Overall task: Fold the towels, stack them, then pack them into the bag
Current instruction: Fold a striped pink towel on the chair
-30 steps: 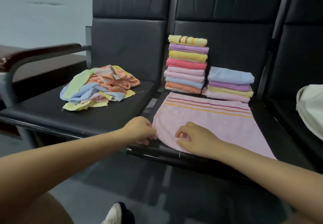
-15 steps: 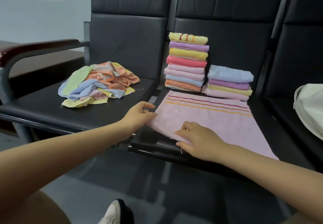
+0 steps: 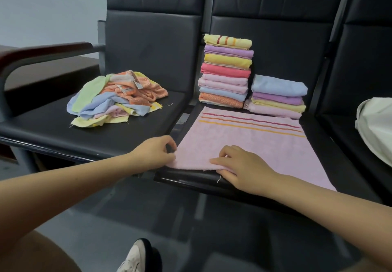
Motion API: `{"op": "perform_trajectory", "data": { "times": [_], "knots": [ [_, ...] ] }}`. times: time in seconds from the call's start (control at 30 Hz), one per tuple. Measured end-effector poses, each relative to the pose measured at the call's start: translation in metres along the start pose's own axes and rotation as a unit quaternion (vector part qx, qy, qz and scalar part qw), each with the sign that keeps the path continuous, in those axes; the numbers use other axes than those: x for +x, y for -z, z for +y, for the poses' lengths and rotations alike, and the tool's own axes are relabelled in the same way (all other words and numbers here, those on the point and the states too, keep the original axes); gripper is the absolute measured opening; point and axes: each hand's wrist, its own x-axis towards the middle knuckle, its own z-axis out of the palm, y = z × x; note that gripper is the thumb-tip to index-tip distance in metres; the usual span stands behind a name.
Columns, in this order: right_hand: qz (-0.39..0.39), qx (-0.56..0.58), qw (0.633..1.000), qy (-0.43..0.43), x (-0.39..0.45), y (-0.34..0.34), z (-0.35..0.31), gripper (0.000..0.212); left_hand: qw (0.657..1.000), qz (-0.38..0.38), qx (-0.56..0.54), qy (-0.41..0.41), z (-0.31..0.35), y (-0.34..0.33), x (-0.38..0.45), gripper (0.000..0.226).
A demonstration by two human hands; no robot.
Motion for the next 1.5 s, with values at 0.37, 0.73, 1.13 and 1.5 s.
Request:
{"op": "perform_trajectory", "data": {
  "times": [0.37,0.73,1.13,1.5],
  "knots": [
    [0.009,0.054,0.998,-0.032,0.010,0.017,0.010,0.027,0.918,0.095,0.235,-0.305,0.029,-0.036,0.013,0.035],
    [0.040,0.020,0.975,-0.217,-0.003,0.058,0.079,0.026,0.960,0.183,0.103,-0.184,0.059,-0.003,0.074,0.018],
    [0.212,0.391,0.812,-0.378,-0.077,0.079,0.120,0.021,0.973,0.136,-0.166,-0.087,0.069,-0.002,0.080,0.028],
    [0.095,0.311,0.852,-0.411,-0.076,0.062,0.129,0.024,0.992,0.013,0.087,-0.094,0.043,-0.001,0.085,0.040]
  ]
}}
